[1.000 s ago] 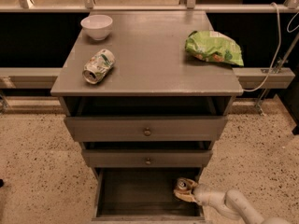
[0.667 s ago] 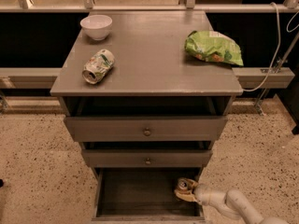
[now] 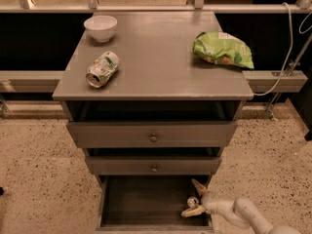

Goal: Place orange can into bottom drawer

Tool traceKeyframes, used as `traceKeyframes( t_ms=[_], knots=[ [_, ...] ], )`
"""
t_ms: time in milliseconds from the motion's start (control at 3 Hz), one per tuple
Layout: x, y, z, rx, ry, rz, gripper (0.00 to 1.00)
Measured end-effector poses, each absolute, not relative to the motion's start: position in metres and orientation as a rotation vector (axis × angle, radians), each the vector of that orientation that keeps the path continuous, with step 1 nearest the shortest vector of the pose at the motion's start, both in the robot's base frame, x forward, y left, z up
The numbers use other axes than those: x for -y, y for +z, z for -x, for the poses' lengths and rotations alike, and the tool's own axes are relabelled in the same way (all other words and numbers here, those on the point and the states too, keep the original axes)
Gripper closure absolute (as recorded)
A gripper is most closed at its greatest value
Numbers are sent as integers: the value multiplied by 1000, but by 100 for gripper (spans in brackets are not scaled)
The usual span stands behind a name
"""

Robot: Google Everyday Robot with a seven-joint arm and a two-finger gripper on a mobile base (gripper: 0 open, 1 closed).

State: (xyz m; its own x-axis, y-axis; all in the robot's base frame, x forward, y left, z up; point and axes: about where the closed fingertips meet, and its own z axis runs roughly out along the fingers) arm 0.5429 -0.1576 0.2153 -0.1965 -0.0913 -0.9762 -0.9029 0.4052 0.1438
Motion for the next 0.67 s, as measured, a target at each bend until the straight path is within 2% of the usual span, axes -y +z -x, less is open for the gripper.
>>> traceKeyframes(
  t_ms=[667],
  knots=[
    [170, 213, -529, -1577, 955, 903, 0]
  ],
)
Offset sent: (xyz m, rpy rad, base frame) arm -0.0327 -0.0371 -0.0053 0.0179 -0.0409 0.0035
